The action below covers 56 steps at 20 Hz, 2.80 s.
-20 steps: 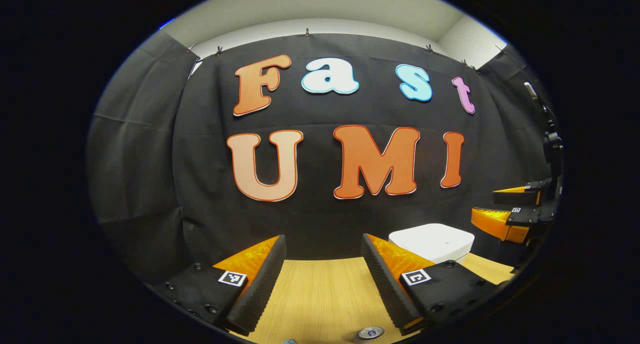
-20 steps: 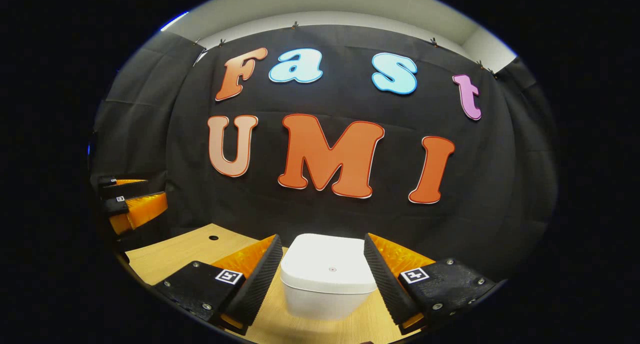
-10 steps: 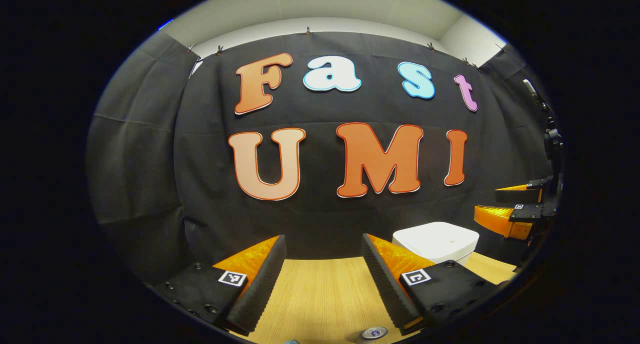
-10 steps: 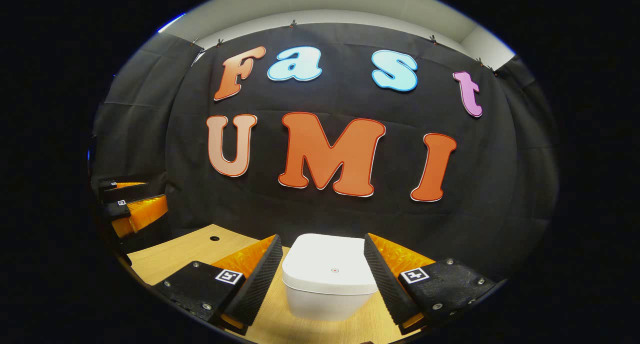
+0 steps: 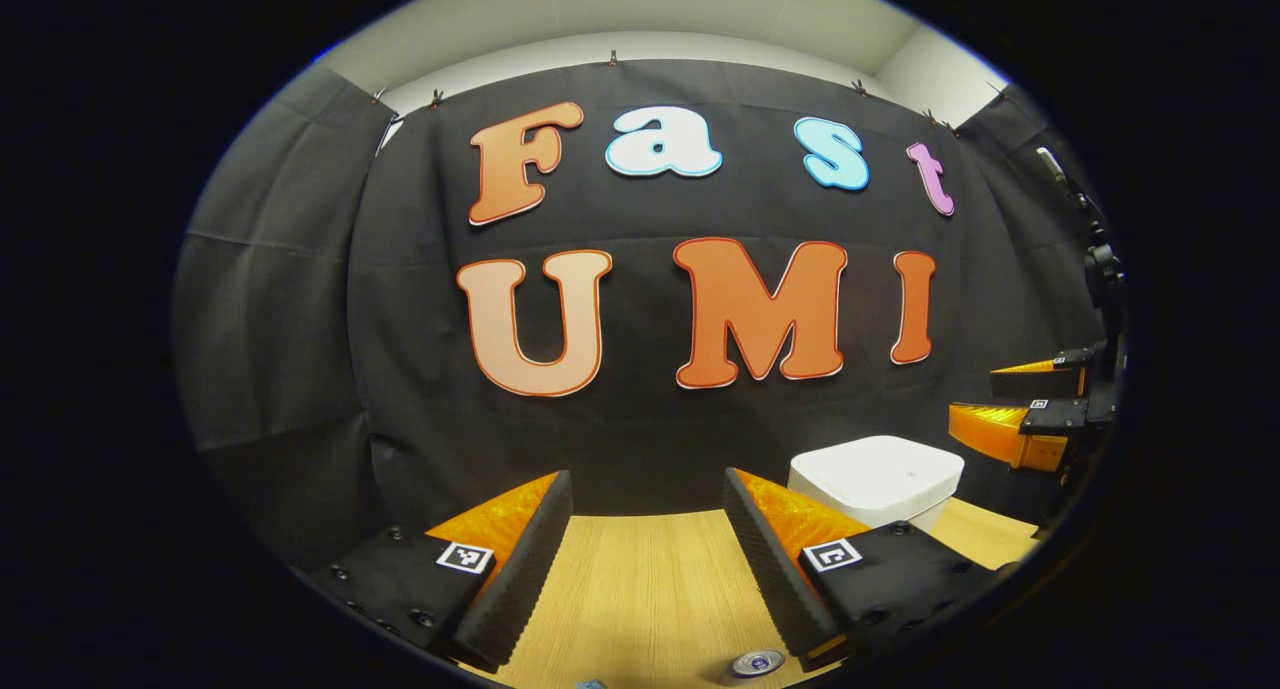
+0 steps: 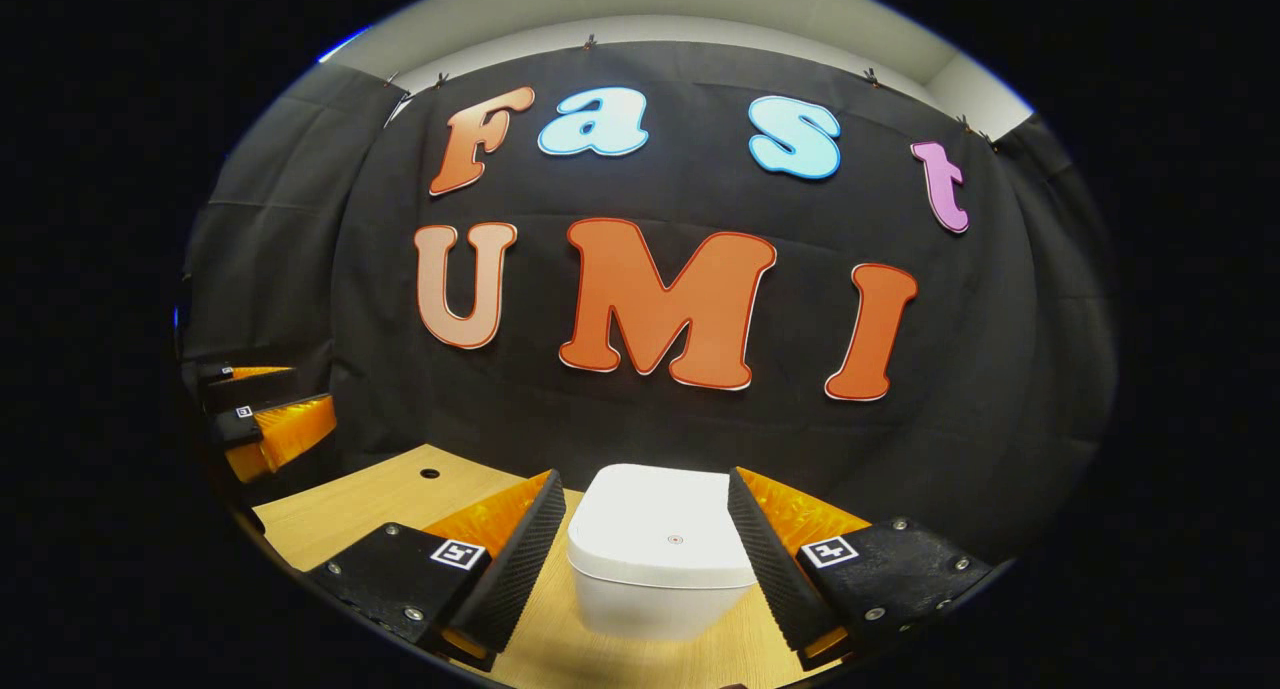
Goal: Press the lid of the desktop garbage bin to open it, pick up the crumpled paper on the desktop and throw it into the bin, then pick up the pop can on the desktop and drop it into the bin, and finally close the garbage bin lid.
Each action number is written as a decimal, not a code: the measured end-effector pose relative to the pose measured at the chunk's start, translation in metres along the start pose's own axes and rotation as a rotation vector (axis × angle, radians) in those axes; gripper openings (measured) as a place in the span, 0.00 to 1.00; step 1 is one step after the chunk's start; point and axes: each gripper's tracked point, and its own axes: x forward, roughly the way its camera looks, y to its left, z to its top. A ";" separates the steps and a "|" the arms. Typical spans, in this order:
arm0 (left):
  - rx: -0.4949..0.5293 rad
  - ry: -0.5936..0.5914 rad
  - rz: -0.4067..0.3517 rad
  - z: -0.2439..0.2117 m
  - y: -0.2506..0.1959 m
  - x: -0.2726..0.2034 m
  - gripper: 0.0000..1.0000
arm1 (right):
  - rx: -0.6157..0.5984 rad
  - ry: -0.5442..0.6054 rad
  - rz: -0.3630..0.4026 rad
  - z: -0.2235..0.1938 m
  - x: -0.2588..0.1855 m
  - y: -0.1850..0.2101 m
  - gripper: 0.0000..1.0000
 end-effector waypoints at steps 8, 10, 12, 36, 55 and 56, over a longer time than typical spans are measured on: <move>0.018 -0.003 -0.029 -0.004 0.014 -0.002 0.96 | 0.005 0.024 -0.053 0.000 0.000 0.002 0.96; 0.019 -0.003 -0.047 -0.005 0.020 -0.002 0.97 | 0.005 0.031 -0.074 0.000 -0.003 0.004 0.94; 0.018 0.003 -0.069 -0.010 0.024 -0.003 0.91 | 0.009 0.048 -0.093 -0.003 -0.004 0.007 0.92; 0.025 0.117 0.072 -0.042 0.045 0.010 0.97 | 0.066 0.272 -0.037 -0.075 0.079 -0.017 0.02; 0.038 0.151 0.081 -0.049 0.031 0.025 0.98 | 0.055 0.391 -0.009 -0.114 0.095 -0.017 0.02; 0.037 0.149 0.080 -0.049 0.031 0.025 0.97 | 0.050 0.382 -0.004 -0.112 0.094 -0.016 0.02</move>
